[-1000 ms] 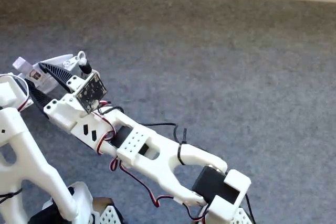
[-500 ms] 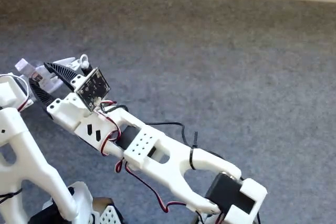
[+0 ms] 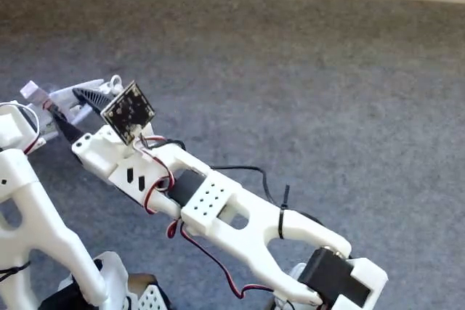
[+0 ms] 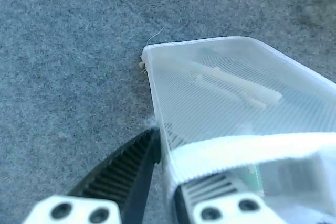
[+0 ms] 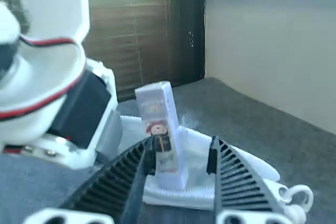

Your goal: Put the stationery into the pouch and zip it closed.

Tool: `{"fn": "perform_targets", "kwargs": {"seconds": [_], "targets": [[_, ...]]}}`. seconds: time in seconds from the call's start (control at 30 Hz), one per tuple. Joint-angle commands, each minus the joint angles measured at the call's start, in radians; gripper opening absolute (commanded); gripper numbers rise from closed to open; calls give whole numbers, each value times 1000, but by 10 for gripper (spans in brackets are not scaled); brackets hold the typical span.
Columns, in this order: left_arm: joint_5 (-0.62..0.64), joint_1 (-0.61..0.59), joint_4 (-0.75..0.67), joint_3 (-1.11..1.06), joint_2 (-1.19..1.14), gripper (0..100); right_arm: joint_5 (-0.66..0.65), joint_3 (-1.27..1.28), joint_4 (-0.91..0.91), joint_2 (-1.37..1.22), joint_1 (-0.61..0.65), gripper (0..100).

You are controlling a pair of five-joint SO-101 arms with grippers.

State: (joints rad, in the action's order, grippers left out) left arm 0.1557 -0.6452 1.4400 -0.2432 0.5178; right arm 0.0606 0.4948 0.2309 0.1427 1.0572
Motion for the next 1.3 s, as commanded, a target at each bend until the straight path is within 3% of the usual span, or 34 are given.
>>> {"fn": "perform_targets", "kwargs": {"seconds": [0.0,0.07,0.3,0.63,1.03,1.27], "targets": [[-6,2,-12,2,4,11,-5,-19,-12,61,-15,50],[-6,2,-12,2,4,11,-5,-36,-16,53,-16,3],[-6,1,-9,2,4,11,-6,-79,-24,41,-18,5],[-6,1,-8,2,4,11,-5,-375,-427,-99,-19,5],[-6,1,-8,2,4,11,-9,-401,-653,38,-67,9],[-6,1,-8,8,4,11,-11,-401,-671,54,-67,9]]}}
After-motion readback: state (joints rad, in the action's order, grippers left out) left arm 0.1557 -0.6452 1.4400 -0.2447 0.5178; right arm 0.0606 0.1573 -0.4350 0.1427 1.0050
